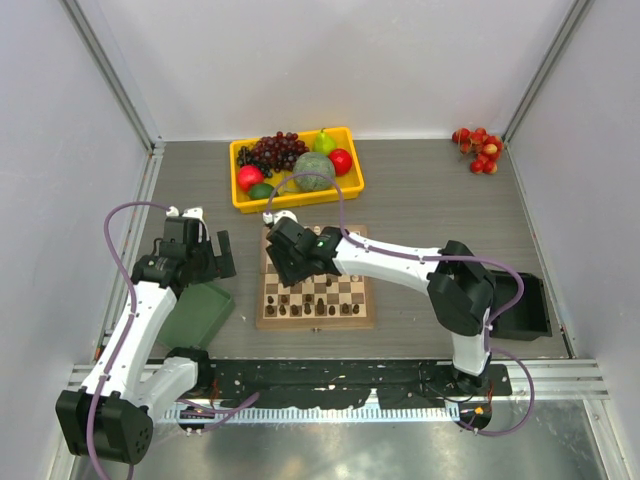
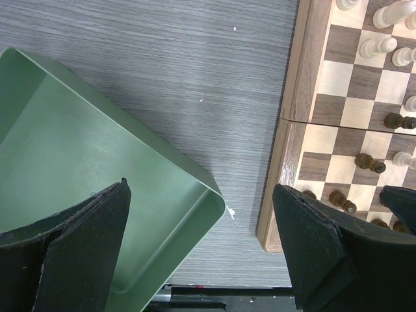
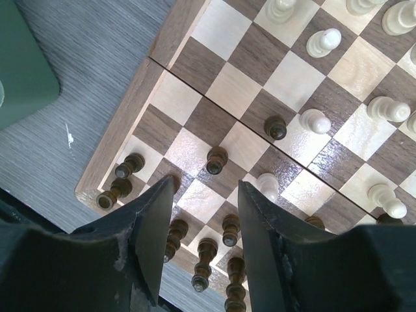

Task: Set up the chess pieces on the board

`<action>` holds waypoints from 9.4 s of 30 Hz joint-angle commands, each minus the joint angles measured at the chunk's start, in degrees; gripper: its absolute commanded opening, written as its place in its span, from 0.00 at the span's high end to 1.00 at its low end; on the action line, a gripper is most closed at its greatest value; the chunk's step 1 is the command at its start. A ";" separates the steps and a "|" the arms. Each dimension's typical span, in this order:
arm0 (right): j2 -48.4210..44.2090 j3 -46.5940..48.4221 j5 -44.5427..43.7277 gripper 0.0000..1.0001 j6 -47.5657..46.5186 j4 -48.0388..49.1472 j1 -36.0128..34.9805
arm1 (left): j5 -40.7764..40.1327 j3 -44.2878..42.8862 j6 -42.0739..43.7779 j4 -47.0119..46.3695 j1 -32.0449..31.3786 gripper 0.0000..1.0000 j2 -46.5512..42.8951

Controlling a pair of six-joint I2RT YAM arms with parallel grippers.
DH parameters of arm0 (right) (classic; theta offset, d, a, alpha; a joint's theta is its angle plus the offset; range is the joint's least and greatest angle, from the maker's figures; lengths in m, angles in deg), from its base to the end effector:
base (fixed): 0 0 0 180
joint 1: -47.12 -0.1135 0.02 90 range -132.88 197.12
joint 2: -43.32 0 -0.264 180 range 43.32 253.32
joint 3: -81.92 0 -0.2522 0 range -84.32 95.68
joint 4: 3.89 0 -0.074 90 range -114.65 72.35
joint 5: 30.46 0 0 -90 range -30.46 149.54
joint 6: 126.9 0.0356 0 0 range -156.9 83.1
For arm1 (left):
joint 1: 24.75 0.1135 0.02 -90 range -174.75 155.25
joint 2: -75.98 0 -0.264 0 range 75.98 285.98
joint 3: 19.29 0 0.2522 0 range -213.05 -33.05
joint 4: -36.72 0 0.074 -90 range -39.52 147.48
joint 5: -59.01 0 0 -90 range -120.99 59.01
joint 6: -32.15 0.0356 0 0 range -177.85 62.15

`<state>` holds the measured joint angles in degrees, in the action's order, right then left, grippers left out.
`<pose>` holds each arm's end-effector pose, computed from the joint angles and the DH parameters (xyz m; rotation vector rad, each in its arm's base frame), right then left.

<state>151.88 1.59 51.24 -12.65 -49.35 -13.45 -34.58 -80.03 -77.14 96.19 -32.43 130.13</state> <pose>0.2093 0.3605 0.2360 -0.7401 2.4476 0.4174 0.1807 -0.0221 0.2691 -0.2785 2.4795 -0.1193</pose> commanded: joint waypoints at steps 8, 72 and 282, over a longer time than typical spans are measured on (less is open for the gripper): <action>3.07 3.65 2.40 0.53 0.71 0.68 0.81 | 0.70 0.14 -0.14 -1.15 0.39 0.02 -0.19; 1.05 0.22 9.42 0.87 -2.72 -4.24 -0.59 | 3.16 0.05 -0.05 -2.29 0.39 0.03 1.66; -15.39 -26.06 0.91 0.83 3.70 7.36 4.24 | 6.94 -1.09 1.45 -1.77 0.39 0.06 9.04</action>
<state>136.64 -24.79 51.79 -8.52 -42.67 -9.32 -28.33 -79.84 -76.41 95.53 -32.43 139.05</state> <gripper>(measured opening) 0.206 0.939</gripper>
